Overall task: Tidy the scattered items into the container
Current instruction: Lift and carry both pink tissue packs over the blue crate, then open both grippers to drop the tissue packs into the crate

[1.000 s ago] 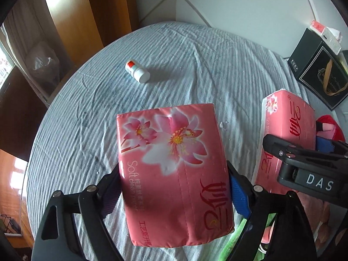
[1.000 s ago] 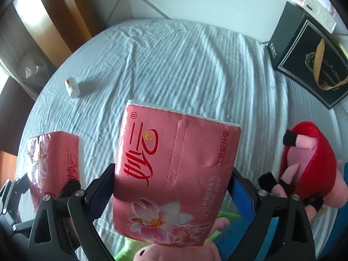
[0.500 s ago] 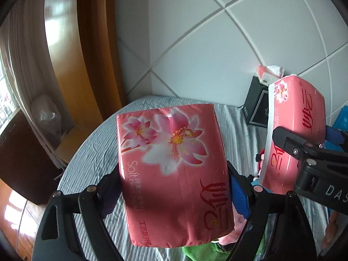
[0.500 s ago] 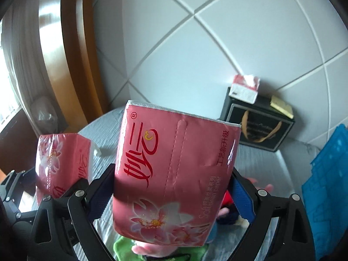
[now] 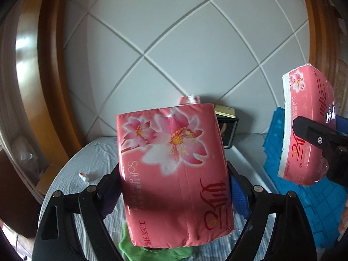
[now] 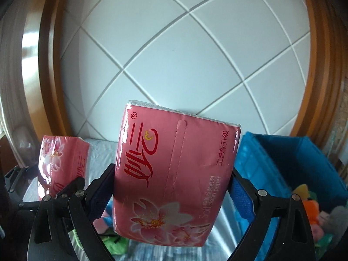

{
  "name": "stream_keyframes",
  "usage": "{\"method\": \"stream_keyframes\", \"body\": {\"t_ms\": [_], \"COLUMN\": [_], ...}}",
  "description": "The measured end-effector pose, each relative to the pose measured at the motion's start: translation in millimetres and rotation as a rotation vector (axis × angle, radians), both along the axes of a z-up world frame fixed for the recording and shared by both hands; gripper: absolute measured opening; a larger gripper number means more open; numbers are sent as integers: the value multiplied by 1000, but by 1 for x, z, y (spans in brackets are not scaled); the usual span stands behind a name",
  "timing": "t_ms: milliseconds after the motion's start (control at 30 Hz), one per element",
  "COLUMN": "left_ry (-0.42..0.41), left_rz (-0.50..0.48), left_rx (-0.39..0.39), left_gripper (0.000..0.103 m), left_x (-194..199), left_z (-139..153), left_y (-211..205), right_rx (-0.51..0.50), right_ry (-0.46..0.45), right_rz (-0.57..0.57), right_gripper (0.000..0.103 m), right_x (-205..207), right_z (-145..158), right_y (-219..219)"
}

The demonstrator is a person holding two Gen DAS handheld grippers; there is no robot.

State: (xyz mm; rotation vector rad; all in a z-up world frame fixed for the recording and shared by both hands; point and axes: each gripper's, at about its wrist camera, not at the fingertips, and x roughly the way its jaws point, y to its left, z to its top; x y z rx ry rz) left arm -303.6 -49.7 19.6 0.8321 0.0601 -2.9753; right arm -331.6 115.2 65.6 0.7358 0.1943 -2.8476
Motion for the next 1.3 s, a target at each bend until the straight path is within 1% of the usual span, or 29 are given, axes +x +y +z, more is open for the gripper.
{"method": "stream_keyframes", "body": {"t_ms": [100,200,267,400,500,533,633,667,733,767,833,900,1000,1033,1100,1200,1233,1300], "left_ry": [19,46,52,64,40,29,11,-3,-49,-74,-133,-171,-180,-176,-176,-171,-173,-204], "left_rz": [-124,-197,-251,-345,-401,-409,-399,-396,-373,-361,-344,-314,-245,-222,-185,-145,-139,-147], "left_rx": [0,-6,-3,-22,-6,-1,-1,3,-2,-6,-7,-42,-109,-115,-103,-86,-92,-114], "left_gripper": [85,85,85,85,85,85,85,85,85,85,85,85,85,85,85,85,85,85], "left_x": [-9,-18,-23,-25,-34,-40,-65,-74,-98,-108,-127,-141,-161,-170,-186,-206,-210,-219], "left_z": [17,34,47,68,79,82,79,74,59,49,29,12,0,-4,-11,-25,-31,-43], "left_y": [46,90,121,194,258,282,342,361,400,415,444,466,482,485,488,486,487,490], "right_rx": [24,67,74,75,92,97,130,142,165,162,112,79,96,89,62,12,-8,-36], "right_ry": [17,12,22,29,7,-5,-31,-39,-60,-64,-100,-122,-96,-85,-68,-64,-62,-69], "right_rz": [-120,-194,-245,-320,-349,-348,-320,-316,-323,-327,-326,-324,-340,-338,-333,-317,-312,-297], "right_gripper": [95,95,95,95,95,95,95,95,95,95,95,95,95,95,95,95,95,95], "right_x": [11,16,23,26,13,2,-30,-33,-57,-64,-88,-108,-134,-140,-152,-168,-172,-182], "right_z": [20,37,50,69,77,78,74,70,57,50,30,14,-1,-4,-11,-22,-26,-32], "right_y": [49,94,131,202,256,275,323,342,374,389,422,446,467,471,478,485,486,483]}}
